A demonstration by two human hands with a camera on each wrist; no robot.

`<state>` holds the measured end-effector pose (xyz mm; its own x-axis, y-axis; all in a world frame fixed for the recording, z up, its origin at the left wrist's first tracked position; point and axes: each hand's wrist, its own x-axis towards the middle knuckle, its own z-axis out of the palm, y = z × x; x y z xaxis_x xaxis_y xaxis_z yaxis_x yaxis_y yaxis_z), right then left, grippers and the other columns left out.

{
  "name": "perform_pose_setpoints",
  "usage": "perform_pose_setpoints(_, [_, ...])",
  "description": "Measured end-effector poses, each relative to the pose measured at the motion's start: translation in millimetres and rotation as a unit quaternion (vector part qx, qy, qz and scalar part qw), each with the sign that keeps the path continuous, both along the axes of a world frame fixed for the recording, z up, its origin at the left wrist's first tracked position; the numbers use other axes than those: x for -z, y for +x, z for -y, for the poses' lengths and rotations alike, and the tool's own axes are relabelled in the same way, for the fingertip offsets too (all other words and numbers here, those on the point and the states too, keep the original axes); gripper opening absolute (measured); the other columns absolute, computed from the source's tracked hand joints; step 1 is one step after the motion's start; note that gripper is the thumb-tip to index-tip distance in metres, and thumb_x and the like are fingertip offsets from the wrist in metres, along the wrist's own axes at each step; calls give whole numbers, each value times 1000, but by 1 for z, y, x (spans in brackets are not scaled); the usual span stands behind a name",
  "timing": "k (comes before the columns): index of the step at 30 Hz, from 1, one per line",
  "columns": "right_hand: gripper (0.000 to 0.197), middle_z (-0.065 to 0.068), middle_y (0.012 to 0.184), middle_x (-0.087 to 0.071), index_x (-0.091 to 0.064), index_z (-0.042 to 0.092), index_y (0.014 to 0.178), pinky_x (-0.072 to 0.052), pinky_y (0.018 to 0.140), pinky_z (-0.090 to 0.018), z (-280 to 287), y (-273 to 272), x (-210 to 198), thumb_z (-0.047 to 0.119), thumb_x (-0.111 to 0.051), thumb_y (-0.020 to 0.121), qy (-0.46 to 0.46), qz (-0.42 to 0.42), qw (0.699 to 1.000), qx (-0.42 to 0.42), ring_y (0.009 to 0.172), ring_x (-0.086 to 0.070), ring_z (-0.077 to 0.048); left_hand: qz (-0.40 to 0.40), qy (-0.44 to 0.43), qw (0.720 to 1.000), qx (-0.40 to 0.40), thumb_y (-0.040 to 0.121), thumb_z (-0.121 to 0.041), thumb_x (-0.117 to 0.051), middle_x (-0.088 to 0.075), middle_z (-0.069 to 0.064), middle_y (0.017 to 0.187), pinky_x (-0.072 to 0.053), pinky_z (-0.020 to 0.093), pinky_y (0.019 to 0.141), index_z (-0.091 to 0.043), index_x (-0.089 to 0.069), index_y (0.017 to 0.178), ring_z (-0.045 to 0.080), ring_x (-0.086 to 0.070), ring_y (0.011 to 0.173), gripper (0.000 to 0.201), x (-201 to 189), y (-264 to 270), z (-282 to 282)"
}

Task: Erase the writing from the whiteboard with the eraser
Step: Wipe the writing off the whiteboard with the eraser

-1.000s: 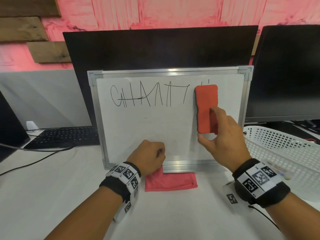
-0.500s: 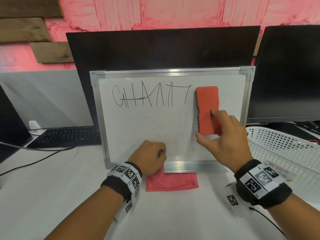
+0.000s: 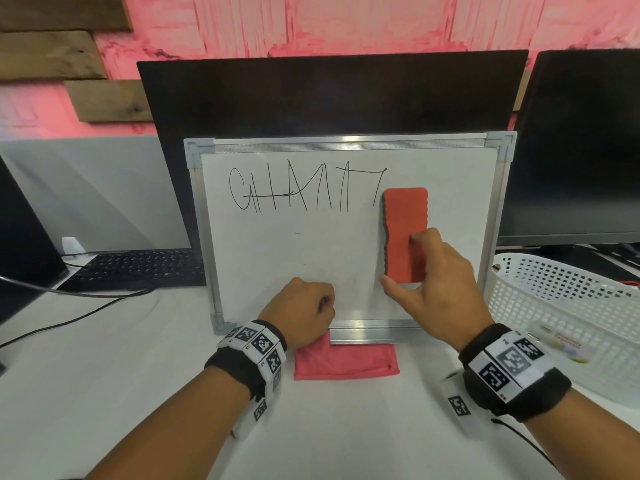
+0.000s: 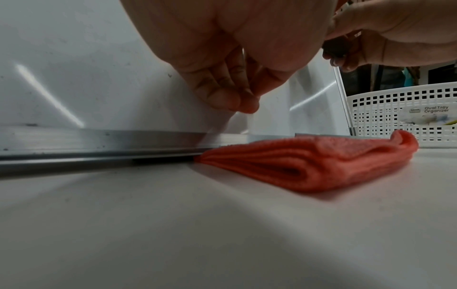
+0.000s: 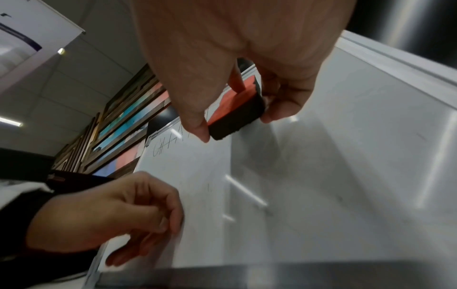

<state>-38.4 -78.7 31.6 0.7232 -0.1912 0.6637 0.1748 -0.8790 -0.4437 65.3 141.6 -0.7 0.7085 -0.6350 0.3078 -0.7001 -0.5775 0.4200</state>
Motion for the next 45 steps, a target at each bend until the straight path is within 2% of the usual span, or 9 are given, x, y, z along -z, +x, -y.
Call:
perform_pose_setpoints(3, [59,-4,85,-59,-38,25,110,-54,64,-45,-2,3,4,49,-79,76,1,-30,1000,-8,72,-58,-24,3,-1,1000,1,89,-15,-54,-64,0,64,-52,28,58,-15,-69,83,20,-60,60,16,-1,0,0])
perform_pose_setpoints(9, [60,-5,90,-57,-38,24,115,-53,64,-43,-6,9,-8,49,-79,78,-1,-12,1000,1,75,-56,-24,8,0,1000,4,88,-14,-55,-65,0,66,-52,29,57,-14,-69,84,19,-60,60,15,0,-1,0])
perform_pose_setpoints(14, [58,-4,89,-55,-39,27,115,-54,65,-46,-11,6,2,50,-74,77,-10,-63,998,-7,73,-56,-23,12,0,1000,2,88,-14,-55,-65,0,65,-52,28,57,-14,-69,83,19,-60,59,15,0,0,0])
perform_pose_setpoints(21, [55,-5,88,-57,-42,25,116,-48,62,-35,-18,15,-19,46,-75,79,0,-3,1000,-5,74,-54,-22,9,10,1000,5,88,-17,-53,-66,-1,67,-54,31,59,-16,-69,84,17,-61,60,16,1,3,-8])
perform_pose_setpoints(26, [54,-1,84,-53,-36,29,110,-53,57,-42,-29,10,-9,47,-73,74,7,-60,998,21,67,-55,-22,8,19,1000,-9,90,-14,-55,-66,-1,66,-52,28,57,-13,-70,85,16,-59,57,17,1,10,-36])
perform_pose_setpoints(31, [55,-2,88,-52,-39,28,115,-49,57,-36,-30,16,-28,46,-73,76,5,-15,999,44,68,-54,-22,5,20,1000,-18,91,-14,-55,-65,-2,66,-51,27,57,-13,-71,86,13,-56,56,17,1,12,-43])
perform_pose_setpoints(33, [55,-2,88,-52,-38,28,115,-50,56,-37,-31,18,-30,48,-73,76,4,-20,999,43,67,-54,-23,3,18,1000,-20,91,-15,-55,-65,-3,66,-53,28,58,-14,-71,86,12,-56,56,17,1,13,-43])
perform_pose_setpoints(38, [55,0,82,-51,-34,30,109,-51,54,-39,-35,10,-20,49,-71,74,-5,-67,997,48,63,-53,-21,2,7,1000,-18,91,-14,-56,-58,-8,61,-47,23,56,-14,-70,84,10,-51,53,16,2,13,-43])
perform_pose_setpoints(45, [54,-1,84,-53,-36,28,110,-52,55,-41,-42,18,-31,51,-70,75,-9,-40,998,51,65,-54,-23,4,-4,1000,-18,90,-14,-56,-58,-9,60,-45,23,55,-13,-69,83,8,-50,51,15,-1,11,-43])
